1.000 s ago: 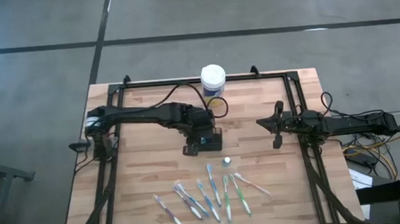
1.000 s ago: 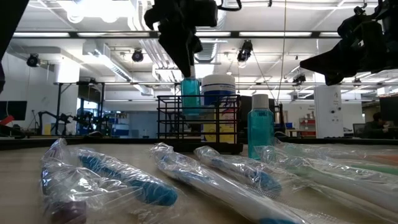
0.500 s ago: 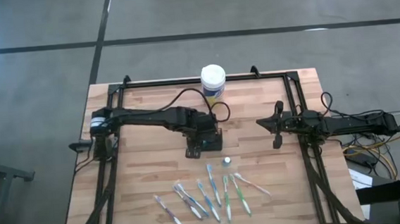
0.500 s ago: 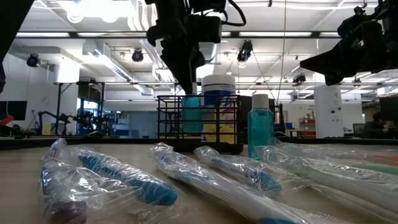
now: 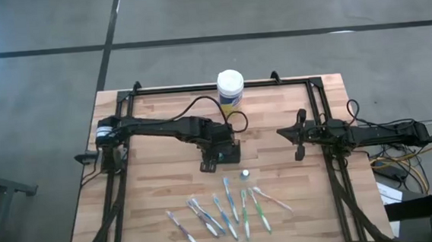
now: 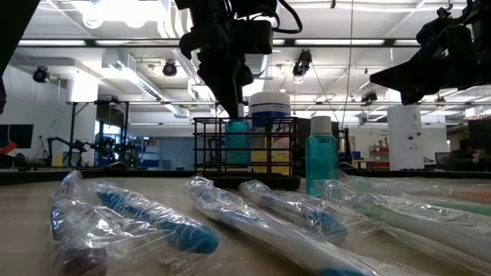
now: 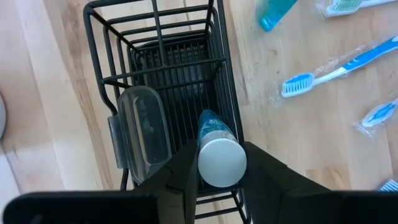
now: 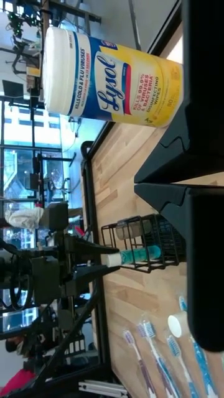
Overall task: Pick & Place toothbrushing station
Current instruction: Put the left mouthwash into the wire organizer
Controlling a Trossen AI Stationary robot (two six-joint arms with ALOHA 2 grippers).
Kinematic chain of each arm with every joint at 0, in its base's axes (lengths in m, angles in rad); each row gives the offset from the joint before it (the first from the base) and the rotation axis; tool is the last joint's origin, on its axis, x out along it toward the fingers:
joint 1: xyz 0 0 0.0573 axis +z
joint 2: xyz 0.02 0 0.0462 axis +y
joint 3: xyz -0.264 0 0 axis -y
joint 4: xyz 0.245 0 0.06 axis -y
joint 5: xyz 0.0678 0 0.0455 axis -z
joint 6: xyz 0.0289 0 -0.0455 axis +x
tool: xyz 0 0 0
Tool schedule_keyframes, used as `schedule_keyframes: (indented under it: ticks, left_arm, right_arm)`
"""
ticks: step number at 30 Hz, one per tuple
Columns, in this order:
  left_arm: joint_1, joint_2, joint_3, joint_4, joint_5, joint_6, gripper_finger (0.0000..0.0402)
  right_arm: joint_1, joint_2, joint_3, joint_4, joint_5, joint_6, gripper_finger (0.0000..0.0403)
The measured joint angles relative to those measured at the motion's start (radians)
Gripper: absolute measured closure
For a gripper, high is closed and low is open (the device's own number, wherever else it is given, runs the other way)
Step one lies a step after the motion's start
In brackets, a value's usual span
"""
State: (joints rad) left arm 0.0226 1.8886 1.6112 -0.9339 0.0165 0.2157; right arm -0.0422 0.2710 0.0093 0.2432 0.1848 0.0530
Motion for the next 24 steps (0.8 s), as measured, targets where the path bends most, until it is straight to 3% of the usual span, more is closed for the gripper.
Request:
schedule_keyframes:
  ticks: [24]
  left_arm:
    - [0.031, 0.005, -0.053, 0.054, -0.007, 0.025, 0.0303]
  right_arm:
    - [0.0, 0.001, 0.0, 0.0, 0.0, 0.0, 0.0394]
